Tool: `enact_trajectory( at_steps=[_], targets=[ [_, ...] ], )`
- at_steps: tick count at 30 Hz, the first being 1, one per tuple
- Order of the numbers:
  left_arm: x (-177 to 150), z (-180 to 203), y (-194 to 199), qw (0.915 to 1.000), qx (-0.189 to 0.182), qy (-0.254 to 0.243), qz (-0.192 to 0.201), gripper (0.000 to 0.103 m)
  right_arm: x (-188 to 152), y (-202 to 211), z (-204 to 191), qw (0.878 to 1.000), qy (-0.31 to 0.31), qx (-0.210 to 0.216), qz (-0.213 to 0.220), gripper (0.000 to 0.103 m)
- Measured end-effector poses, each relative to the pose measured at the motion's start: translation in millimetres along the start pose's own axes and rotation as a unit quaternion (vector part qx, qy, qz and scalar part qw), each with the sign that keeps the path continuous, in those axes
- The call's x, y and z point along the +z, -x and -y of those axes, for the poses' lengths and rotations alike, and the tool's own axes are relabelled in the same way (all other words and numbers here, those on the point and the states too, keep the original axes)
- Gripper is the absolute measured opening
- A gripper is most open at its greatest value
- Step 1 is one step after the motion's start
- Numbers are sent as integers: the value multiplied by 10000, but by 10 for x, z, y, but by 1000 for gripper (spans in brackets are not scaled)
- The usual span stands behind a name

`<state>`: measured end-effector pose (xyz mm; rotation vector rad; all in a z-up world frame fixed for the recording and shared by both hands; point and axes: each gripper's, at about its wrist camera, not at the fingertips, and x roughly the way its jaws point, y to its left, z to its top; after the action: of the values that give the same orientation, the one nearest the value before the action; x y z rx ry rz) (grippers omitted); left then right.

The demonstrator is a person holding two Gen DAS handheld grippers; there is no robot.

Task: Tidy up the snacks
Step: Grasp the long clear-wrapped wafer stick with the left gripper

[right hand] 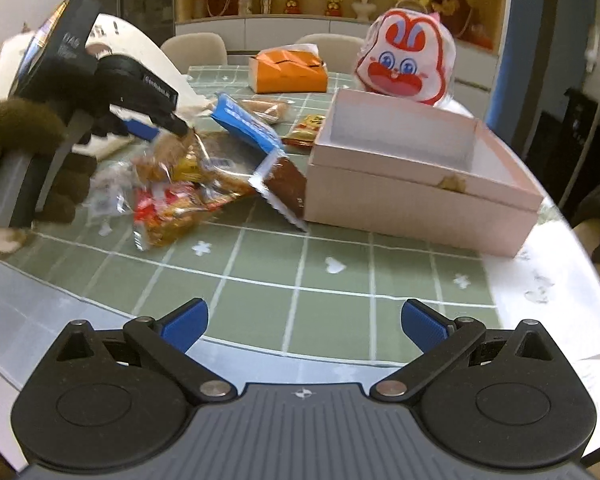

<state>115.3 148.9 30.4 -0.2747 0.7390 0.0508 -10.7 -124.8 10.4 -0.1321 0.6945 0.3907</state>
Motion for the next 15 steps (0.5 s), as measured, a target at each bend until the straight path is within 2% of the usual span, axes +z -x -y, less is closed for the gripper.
enact_trajectory(
  at_steps=[2, 6, 8, 11, 13, 15],
  targets=[
    [-17, -13, -18, 9999, 58, -111, 41, 53, 26, -6, -40, 10000, 15, 17, 3, 103],
    [-79, -141, -1, 9995, -247, 215, 50, 52, 65, 23, -123, 9999, 75, 89, 73, 103],
    [-156, -161, 33, 9989, -426, 190, 69, 52, 89, 24, -151, 9998, 64, 171, 123, 103],
    [-290, -86, 80, 9982, -581, -144, 85, 52, 182, -28, -203, 9995, 3, 281, 156, 103],
    [-388, 20, 179, 9970, -468, -609, 74, 50, 271, -106, -226, 9991, -126, 386, 103, 103],
    [-489, 72, 304, 9948, -406, -932, 23, 48, 347, -184, -249, 9983, -293, 507, 20, 98]
  ],
)
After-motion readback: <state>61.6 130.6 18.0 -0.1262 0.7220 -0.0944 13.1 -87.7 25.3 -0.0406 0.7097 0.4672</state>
